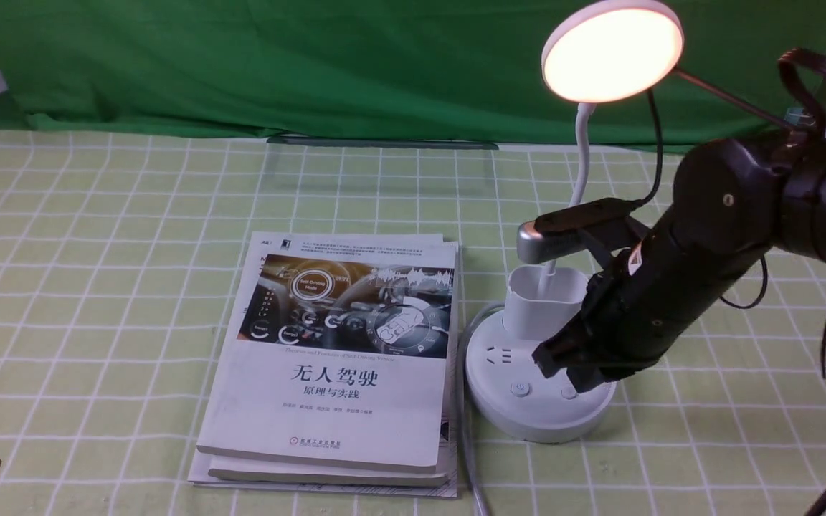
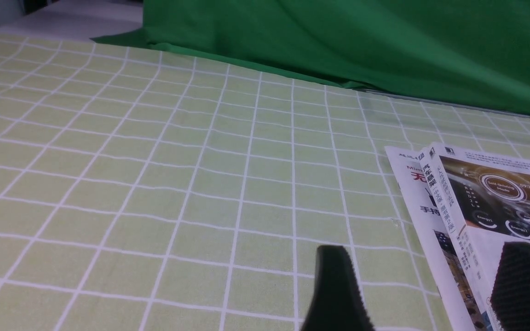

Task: Turn off the desk lamp on the green coffee tablecloth by hand.
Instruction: 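Press the power button on the lamp base to turn the lamp off with the right gripper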

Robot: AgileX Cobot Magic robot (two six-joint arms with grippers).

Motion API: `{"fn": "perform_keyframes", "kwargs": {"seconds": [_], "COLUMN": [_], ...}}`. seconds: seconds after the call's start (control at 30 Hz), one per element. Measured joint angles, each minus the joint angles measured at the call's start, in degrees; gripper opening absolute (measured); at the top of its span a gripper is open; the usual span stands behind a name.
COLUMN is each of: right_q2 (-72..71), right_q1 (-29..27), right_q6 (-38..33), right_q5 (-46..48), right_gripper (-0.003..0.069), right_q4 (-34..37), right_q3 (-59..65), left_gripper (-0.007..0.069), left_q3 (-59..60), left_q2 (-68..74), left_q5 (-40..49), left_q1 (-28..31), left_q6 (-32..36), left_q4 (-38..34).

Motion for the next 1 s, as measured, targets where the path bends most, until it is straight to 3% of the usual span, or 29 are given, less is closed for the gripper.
{"fn": "perform_keyframes", "kwargs": {"seconds": [0.5, 1.0], "right_q2": [8.30, 2.07], "right_q1": [-0.30, -0.24], "right_q6": [0.00, 0.30], "right_q5": [-0.37, -0.72], "right_gripper": [0.0043, 0.0043], "right_q4": [-0.19, -1.70], "right_q3": [-4.34, -3.41], "left_gripper": [0.0410, 0.0410], "left_q3": [0.00, 0.00], "left_q2": [0.00, 0.00], "left_q5": [0.00, 0.00], "left_q1": [0.00, 0.00], "left_q6": [0.00, 0.00], "left_q4": [0.00, 0.00]}}
